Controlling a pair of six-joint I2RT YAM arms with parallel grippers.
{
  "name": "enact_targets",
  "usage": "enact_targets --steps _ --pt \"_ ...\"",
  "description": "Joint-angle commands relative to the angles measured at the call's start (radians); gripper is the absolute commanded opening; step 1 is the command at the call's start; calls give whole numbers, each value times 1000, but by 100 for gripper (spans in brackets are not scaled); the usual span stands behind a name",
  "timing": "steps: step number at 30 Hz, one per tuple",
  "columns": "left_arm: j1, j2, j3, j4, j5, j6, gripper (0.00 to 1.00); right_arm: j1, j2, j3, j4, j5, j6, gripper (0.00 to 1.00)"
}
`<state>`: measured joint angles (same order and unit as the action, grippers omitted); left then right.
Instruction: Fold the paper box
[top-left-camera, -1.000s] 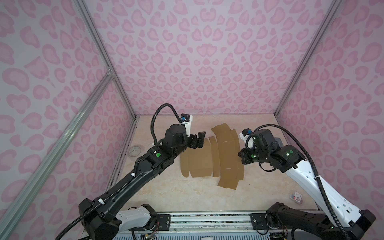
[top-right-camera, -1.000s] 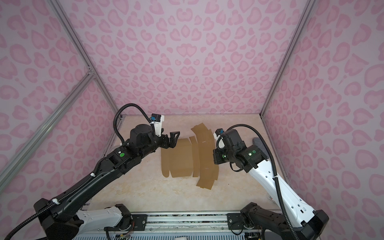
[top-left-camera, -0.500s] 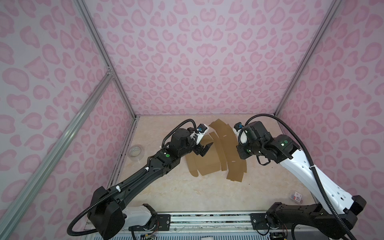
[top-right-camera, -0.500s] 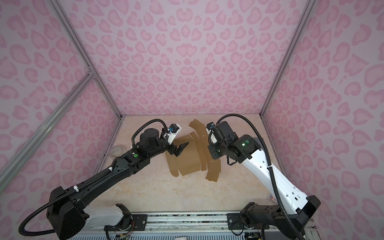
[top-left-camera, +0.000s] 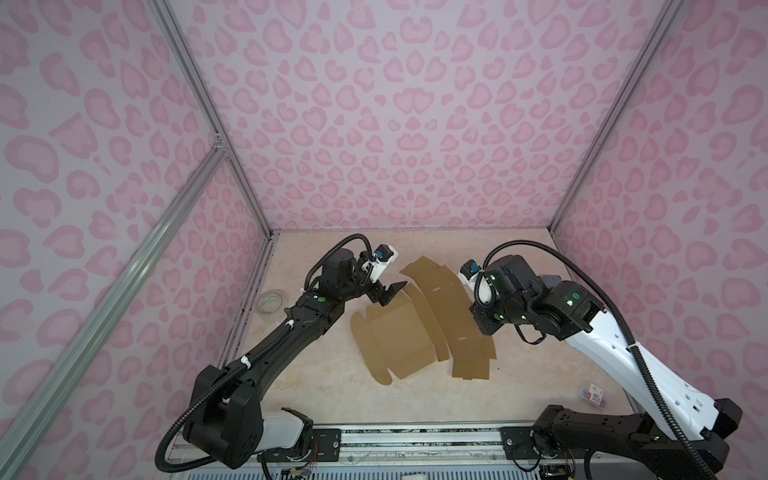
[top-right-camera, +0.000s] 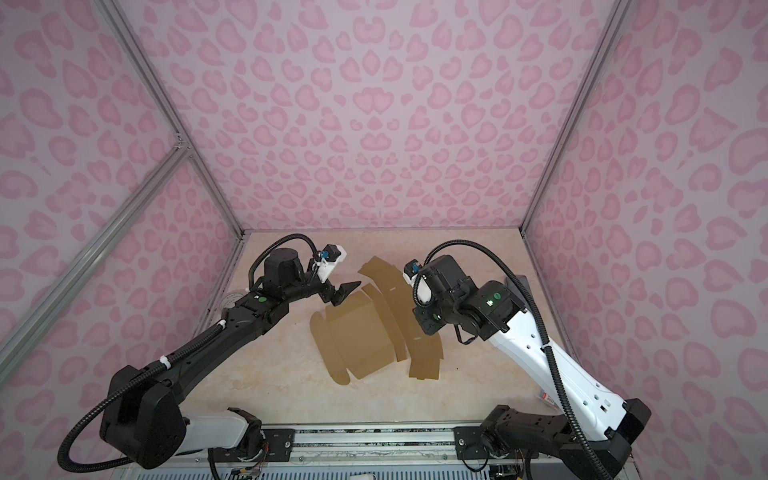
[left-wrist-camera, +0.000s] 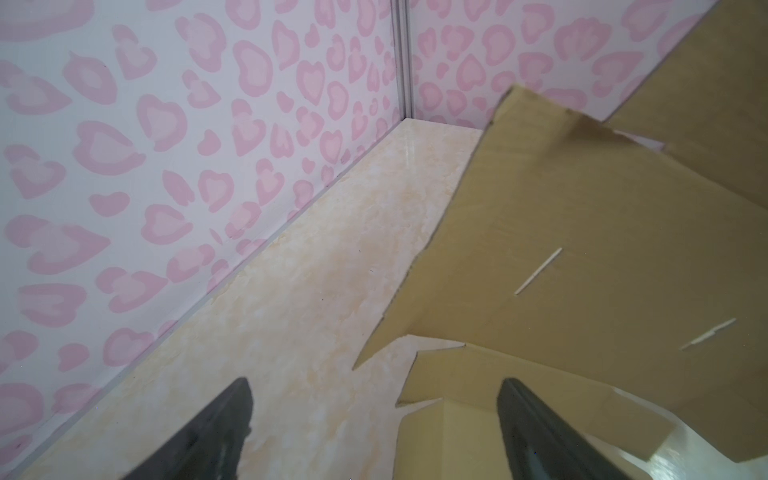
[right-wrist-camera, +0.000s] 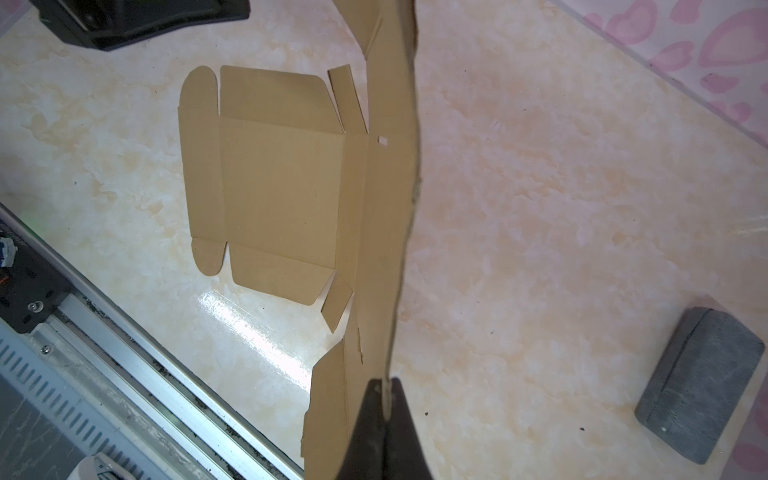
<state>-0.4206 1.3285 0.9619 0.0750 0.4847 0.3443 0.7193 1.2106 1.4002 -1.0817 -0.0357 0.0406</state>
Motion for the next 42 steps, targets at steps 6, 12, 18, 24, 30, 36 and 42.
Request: enact_targets --steps 6,12,18,24,30,36,42 --pt "21 -26 -1 0 145 50 94 40 19 -6 19 -17 -30 0" --pt "20 22 53 1 234 35 90 52 31 -8 18 -15 -33 0" --pt "20 39 54 -3 306 27 81 65 42 -2 16 -17 -37 0" --pt "17 61 73 -15 327 26 70 74 47 -1 13 -16 -41 0" --pt "17 80 91 -29 331 24 54 81 49 -3 12 -10 -40 0" --pt "17 78 93 -41 332 30 43 88 56 -4 9 -9 -41 0" --pt "16 88 111 -62 331 37 38 92 61 -4 8 0 -41 0"
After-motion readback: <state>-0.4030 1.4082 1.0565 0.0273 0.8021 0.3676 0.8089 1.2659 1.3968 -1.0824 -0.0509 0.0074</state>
